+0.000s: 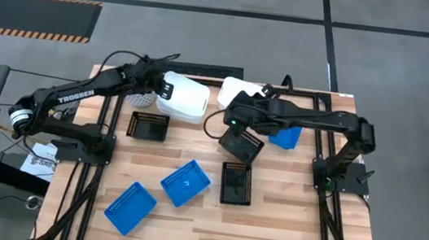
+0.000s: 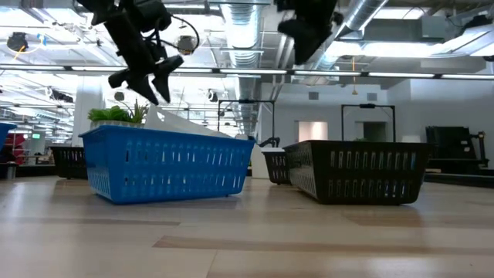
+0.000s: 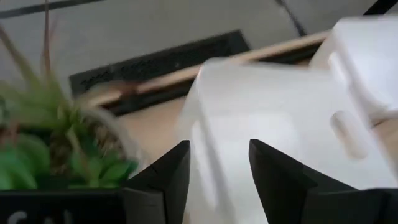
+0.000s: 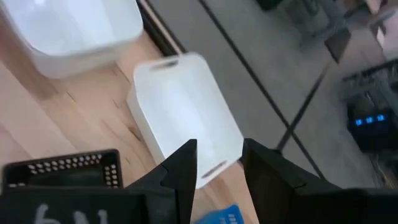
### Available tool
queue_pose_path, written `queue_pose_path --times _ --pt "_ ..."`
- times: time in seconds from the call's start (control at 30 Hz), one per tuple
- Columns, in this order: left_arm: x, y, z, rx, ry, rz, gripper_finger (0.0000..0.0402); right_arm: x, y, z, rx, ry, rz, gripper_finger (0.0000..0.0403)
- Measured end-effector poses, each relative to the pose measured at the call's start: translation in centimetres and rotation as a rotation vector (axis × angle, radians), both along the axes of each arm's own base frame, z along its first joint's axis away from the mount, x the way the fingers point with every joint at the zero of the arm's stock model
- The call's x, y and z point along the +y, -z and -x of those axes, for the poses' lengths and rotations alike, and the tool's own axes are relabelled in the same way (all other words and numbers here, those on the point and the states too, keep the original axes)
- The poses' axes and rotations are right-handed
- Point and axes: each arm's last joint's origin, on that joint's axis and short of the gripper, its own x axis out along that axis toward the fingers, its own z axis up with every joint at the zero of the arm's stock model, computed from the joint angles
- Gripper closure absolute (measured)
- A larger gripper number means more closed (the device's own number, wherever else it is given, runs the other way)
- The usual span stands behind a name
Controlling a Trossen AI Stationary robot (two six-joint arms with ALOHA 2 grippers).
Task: Stack baskets by color
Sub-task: Stack the bottom right white bin on top of the top left white bin
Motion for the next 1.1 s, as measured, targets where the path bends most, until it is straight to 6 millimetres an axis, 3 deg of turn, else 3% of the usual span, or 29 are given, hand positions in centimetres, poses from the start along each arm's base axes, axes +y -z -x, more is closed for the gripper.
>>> queue_pose_path --times 0.37,0.67,1.1 --pt "0.6 2.9 -1.5 0.132 -0.027 0.035 0.0257 -0.8 0.0 0.0 -0.007 0.021 -0.002 0.0253" --pt "0.8 3.3 -1.8 0.128 -0.027 0.049 0.0392 -0.7 0.1 0.0 -0.001 0.017 -0.003 0.0263" --pt "1.0 2.9 -2.0 0.007 -0.026 0.116 0.0401 -0.7 0.1 0.0 0.0 0.016 -0.003 0.0268"
